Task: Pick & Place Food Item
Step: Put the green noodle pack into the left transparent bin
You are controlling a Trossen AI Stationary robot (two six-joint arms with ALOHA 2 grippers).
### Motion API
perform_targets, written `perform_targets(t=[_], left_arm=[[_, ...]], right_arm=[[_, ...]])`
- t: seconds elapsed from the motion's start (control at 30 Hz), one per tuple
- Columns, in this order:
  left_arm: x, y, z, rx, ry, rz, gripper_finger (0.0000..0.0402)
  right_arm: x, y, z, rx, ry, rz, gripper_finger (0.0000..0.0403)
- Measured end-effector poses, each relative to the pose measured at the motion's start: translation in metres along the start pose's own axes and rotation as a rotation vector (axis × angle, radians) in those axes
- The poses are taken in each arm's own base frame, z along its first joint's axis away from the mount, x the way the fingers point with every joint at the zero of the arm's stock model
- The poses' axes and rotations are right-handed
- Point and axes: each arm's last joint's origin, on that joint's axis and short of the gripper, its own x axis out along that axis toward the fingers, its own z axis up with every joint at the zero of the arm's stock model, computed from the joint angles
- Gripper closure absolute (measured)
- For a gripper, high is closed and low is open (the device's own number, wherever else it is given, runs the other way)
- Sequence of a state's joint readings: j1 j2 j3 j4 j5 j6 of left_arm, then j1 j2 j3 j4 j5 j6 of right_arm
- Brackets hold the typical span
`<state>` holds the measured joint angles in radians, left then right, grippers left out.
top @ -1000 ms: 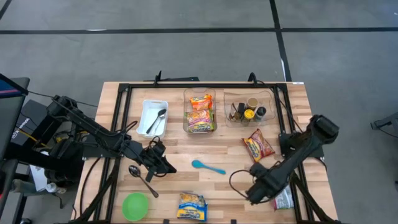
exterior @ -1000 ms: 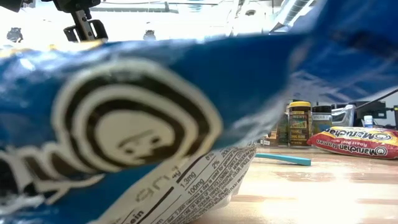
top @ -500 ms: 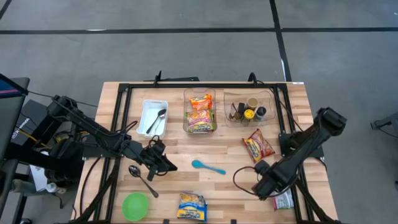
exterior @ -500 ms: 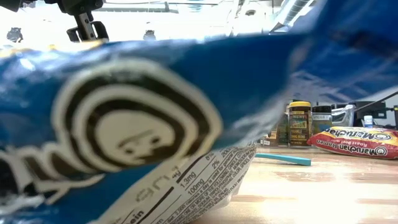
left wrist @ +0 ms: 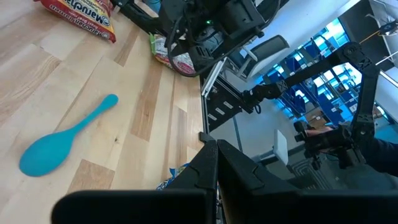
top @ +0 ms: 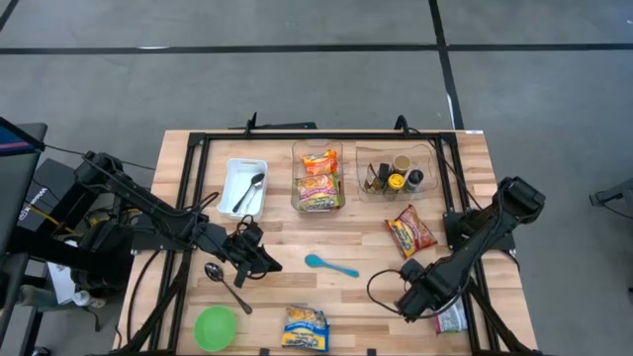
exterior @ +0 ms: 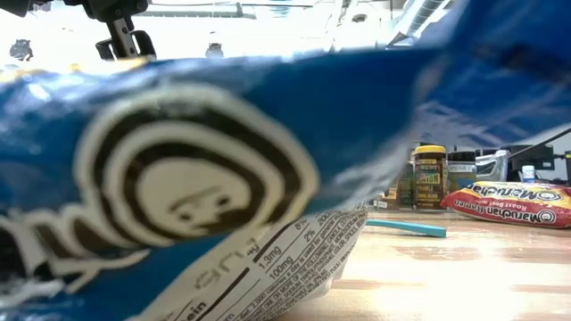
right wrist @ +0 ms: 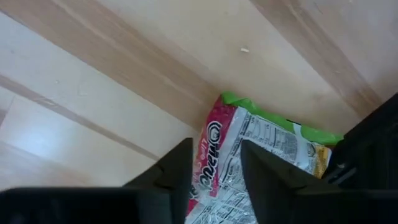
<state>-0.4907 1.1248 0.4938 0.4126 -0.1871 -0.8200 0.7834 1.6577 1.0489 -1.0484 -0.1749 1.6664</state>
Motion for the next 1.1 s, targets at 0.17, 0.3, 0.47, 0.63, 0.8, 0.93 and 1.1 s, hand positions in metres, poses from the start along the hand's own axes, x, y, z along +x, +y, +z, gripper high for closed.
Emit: perform_targets(t=[0.17, 0.3, 0.47, 0.63, 0.8, 0.93, 1.1], left_arm=[[0.0, 0.0, 0.0, 0.0, -0.004, 0.003, 0.0402], [0.0, 0.0, 0.0, 0.0, -0.004, 0.004, 0.0402], [0.0, 0.0, 0.0, 0.0, -0.004, 0.003, 0.0402], [0.0, 0.0, 0.0, 0.0, -0.004, 0.003, 0.0402], [0.0, 0.0, 0.0, 0.0, -0.003, 0.003, 0.0402], [0.0, 0.0, 0.0, 0.001, -0.016, 0.015, 0.0402], [0.0, 0.0, 0.001, 0.002, -0.02, 0.018, 0.0402]], right_arm=[[0.0, -0.001, 0.0, 0.013, -0.005, -0.012, 0.0228], [0.0, -0.001, 0.001, 0.023, -0.017, -0.011, 0.0214], [0.007, -0.003, 0.003, 0.042, -0.016, -0.011, 0.0218], [0.013, -0.002, 0.005, 0.039, -0.011, 0.026, 0.0233], [0.015, -0.003, 0.005, 0.041, 0.005, 0.014, 0.0251], [0.015, -0.004, 0.005, 0.043, 0.005, 0.004, 0.0266], [0.015, -0.004, 0.005, 0.043, 0.005, 0.003, 0.0281]])
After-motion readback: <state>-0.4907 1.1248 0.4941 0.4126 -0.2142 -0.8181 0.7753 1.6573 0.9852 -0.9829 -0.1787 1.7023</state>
